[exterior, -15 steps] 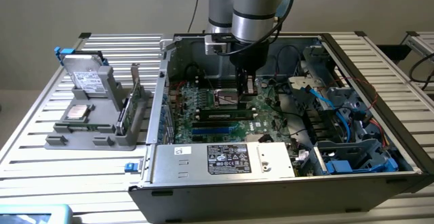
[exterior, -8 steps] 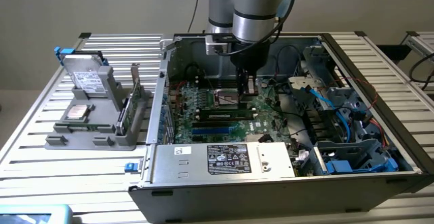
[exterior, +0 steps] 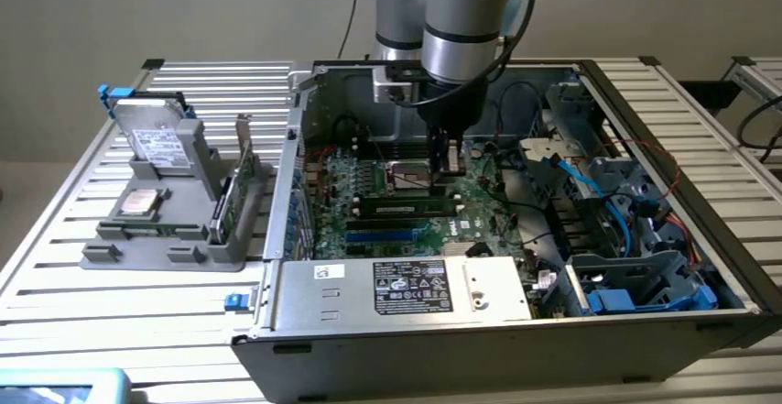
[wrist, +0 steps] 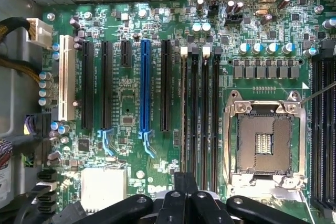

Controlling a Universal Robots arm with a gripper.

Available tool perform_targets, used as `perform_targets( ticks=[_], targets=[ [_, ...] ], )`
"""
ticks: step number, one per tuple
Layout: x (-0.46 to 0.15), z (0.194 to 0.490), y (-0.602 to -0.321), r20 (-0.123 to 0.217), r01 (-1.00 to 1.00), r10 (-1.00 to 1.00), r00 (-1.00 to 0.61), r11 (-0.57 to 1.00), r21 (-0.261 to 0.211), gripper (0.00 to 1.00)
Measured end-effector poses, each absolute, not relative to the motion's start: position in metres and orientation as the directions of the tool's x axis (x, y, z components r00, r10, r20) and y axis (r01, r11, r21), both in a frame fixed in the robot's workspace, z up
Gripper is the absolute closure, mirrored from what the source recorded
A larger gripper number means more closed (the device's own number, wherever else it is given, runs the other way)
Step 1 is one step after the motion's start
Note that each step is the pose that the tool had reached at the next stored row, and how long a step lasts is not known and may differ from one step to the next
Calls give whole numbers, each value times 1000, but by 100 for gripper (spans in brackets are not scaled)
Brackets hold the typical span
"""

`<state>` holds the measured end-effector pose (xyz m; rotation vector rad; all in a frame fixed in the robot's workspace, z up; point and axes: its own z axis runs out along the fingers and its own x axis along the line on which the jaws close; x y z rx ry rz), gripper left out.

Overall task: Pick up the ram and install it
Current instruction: 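Press down the ram until it locks into place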

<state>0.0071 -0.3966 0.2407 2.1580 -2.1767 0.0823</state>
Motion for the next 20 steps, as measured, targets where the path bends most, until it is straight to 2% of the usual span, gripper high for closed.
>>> perform_targets(
  ticks=[20],
  targets=[
    [7, 236, -397, 98, -999, -994, -43, 44, 1, 89]
  ],
)
